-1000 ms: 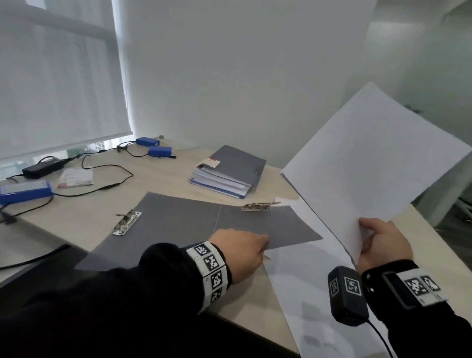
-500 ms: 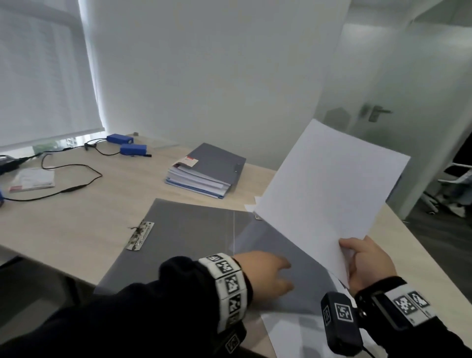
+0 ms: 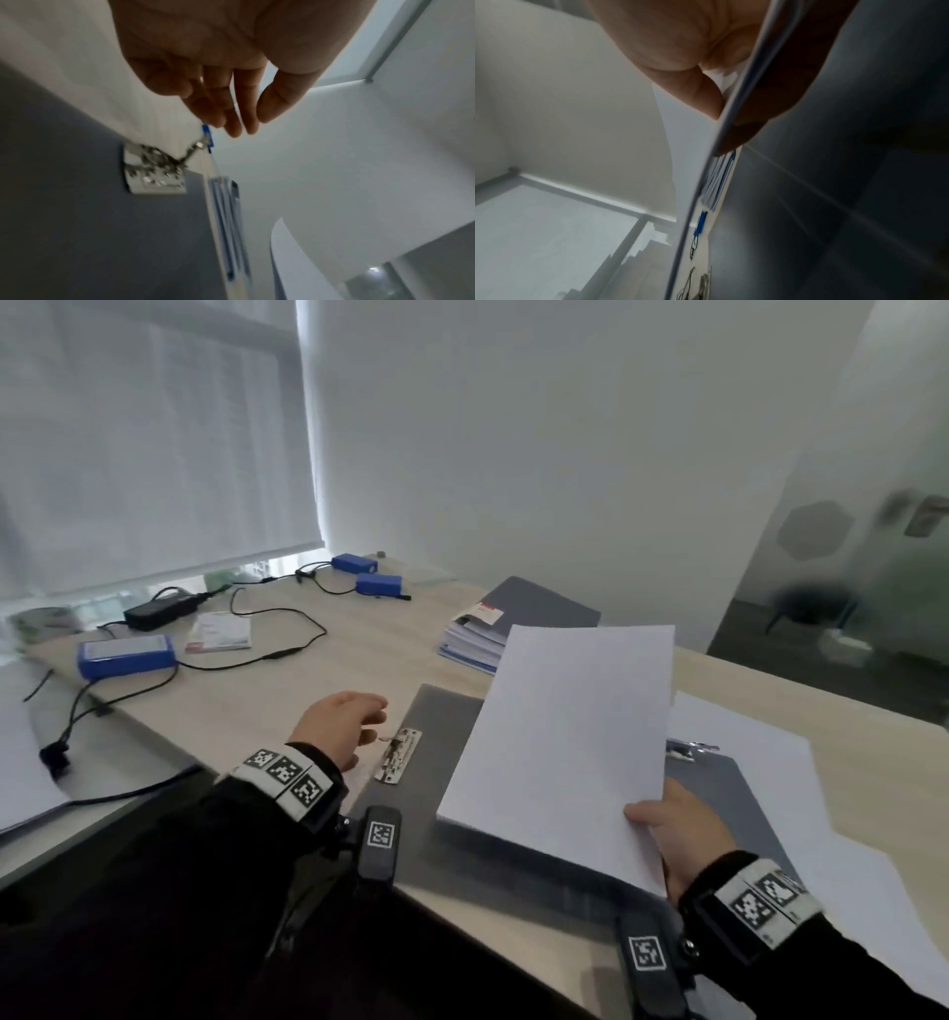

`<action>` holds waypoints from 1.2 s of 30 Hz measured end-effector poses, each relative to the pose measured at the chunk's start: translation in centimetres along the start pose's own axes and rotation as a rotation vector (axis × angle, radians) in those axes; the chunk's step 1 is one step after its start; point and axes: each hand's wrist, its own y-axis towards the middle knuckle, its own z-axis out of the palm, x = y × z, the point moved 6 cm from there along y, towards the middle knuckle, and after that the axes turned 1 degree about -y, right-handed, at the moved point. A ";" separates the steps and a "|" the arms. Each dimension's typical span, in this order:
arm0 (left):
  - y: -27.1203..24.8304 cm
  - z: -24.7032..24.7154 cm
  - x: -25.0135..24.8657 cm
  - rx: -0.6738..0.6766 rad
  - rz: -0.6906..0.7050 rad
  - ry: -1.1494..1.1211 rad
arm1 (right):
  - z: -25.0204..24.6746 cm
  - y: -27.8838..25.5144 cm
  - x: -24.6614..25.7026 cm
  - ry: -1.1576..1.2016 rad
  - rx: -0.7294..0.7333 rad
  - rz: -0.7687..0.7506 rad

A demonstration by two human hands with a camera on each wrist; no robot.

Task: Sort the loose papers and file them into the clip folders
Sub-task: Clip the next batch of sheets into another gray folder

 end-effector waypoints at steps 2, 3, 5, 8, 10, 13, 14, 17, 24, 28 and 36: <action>1.2 -0.7 1.1 0.045 -0.065 0.104 | 2.0 0.3 0.1 -0.064 0.035 0.006; 1.7 -0.6 1.5 0.076 -0.081 0.148 | 2.8 0.5 0.1 -0.088 0.042 -0.001; 1.9 -0.2 1.7 0.160 -0.112 0.226 | 4.2 0.9 0.4 -0.132 0.036 -0.022; 1.9 0.5 1.6 0.258 -0.160 0.284 | 5.8 1.2 0.5 -0.183 0.048 -0.038; 2.3 0.5 1.4 0.272 -0.158 0.334 | 6.3 1.3 0.1 -0.220 0.064 -0.045; 3.3 0.1 0.3 0.218 -0.075 0.453 | 6.1 2.1 -1.2 -0.278 0.057 -0.045; 3.6 0.3 -0.1 0.216 -0.048 0.457 | 5.8 2.7 -1.8 -0.260 0.053 -0.047; 4.5 1.7 -1.3 0.247 -0.002 0.432 | 5.4 3.0 -2.4 -0.209 0.058 -0.028; 6.5 2.7 -1.4 0.192 0.025 0.544 | 6.0 2.2 -1.6 -0.283 0.076 -0.008; 6.7 2.1 0.3 0.209 -0.061 0.578 | 6.4 2.5 -1.6 -0.403 0.119 -0.001; 6.6 2.2 2.2 0.322 -0.158 0.511 | 7.2 2.2 -1.4 -0.475 0.169 0.018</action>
